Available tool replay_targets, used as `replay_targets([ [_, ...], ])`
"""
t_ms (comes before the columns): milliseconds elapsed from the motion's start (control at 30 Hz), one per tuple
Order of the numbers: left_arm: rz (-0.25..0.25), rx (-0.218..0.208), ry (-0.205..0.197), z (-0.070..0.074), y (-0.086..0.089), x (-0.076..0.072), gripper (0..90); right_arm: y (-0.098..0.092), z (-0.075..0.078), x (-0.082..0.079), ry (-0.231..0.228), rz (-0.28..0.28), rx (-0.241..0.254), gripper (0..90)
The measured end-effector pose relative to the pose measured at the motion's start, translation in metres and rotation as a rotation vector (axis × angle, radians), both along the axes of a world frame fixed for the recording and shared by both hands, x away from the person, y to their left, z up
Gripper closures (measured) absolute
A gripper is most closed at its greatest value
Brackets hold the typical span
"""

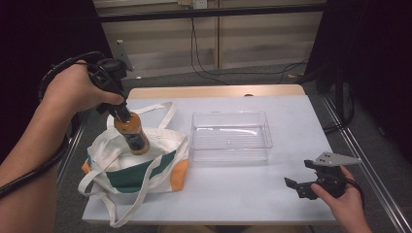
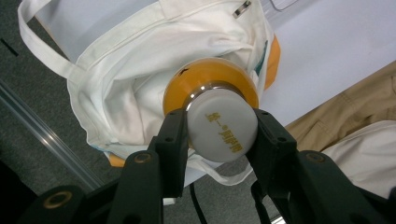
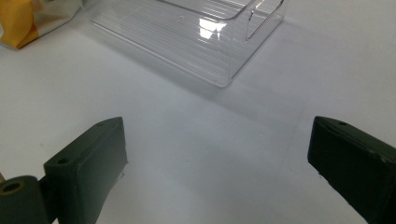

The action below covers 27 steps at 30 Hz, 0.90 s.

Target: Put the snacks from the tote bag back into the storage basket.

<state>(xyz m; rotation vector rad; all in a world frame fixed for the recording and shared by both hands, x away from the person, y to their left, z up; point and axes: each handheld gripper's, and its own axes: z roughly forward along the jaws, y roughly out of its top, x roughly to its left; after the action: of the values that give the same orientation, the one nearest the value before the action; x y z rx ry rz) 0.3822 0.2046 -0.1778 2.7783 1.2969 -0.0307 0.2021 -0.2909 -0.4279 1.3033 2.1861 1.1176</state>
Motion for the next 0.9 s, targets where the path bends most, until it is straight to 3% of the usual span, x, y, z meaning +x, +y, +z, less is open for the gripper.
replay_targets([
  [900,-0.075,-0.019,-0.016,0.015,-0.035,0.007,59.4,-0.001,0.001,0.0,-0.002,-0.001,0.003,4.3],
])
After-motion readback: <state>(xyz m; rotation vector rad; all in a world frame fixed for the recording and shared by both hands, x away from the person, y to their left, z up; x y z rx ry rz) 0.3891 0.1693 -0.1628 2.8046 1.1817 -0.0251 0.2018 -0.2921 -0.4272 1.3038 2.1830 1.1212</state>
